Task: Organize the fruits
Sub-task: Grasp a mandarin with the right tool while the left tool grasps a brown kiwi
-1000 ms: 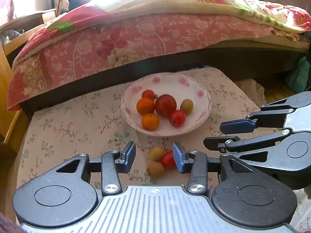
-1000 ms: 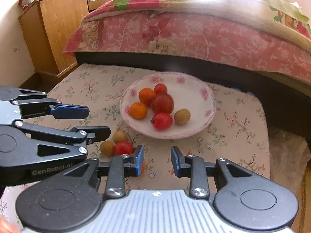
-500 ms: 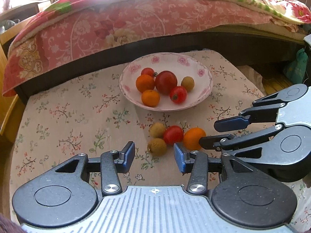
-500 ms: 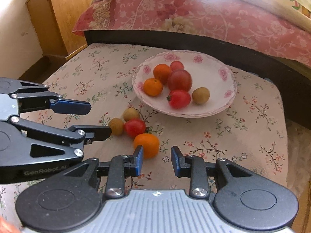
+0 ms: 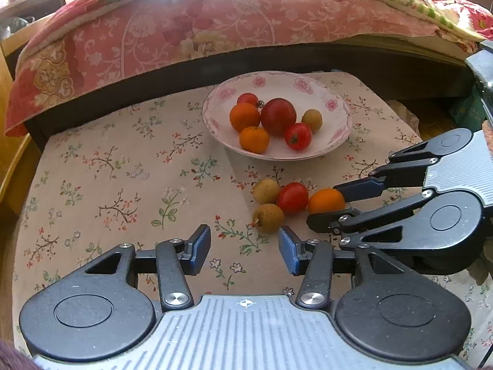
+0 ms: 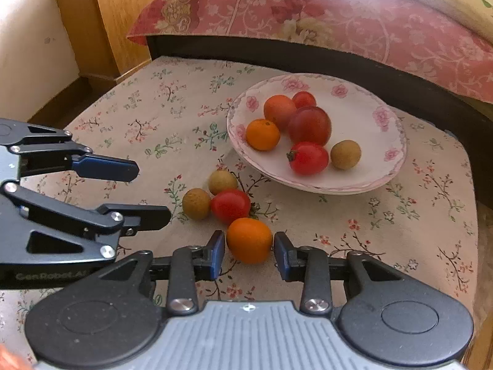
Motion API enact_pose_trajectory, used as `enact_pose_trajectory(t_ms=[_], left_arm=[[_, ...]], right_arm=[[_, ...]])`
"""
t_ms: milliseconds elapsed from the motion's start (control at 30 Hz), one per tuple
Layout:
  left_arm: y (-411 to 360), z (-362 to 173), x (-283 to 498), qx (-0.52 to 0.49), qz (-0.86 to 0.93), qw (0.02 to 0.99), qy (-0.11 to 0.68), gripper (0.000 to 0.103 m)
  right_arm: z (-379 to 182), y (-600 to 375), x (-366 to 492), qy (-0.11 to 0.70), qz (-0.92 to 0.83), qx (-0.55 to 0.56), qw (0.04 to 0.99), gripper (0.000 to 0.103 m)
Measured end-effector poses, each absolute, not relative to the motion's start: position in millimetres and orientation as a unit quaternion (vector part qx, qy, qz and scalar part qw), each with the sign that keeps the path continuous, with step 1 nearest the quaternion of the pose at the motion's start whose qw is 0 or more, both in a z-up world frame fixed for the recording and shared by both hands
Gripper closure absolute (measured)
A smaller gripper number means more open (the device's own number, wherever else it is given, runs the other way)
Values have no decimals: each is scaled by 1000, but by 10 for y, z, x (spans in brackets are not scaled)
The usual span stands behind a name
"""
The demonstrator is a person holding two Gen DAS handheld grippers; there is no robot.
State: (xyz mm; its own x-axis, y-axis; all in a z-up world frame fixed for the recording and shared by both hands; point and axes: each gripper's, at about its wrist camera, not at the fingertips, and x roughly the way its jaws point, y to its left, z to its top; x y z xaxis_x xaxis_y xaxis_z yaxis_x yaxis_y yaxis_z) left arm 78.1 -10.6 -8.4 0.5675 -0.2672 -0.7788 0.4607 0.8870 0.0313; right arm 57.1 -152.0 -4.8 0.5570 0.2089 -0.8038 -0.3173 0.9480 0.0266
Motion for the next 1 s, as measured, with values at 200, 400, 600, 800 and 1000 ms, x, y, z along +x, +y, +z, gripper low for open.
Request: enact_pose_trajectory(t_ms=[200,400,600,800,1000], left_arm=[[-103,-100,825,112,-208,877,418,46],[-180,-159,865,117,-217,874,420,46],[-264,-259,934,123,-227,868,424,46],[-370,-357,979,126,-237,864,426,50],[-394,-363,979,121,-241,866,422,64]], right_arm=[[-73,-1506,611,450,151,-63,878,65],[-54,-1567,568,456,146,-67,876,66],[-35,-1666,530,460,138,-60,875,67],[-32,-1738,506,465,135,-48,874,67],[-10,-1803,493,467,132,-35,874,67]])
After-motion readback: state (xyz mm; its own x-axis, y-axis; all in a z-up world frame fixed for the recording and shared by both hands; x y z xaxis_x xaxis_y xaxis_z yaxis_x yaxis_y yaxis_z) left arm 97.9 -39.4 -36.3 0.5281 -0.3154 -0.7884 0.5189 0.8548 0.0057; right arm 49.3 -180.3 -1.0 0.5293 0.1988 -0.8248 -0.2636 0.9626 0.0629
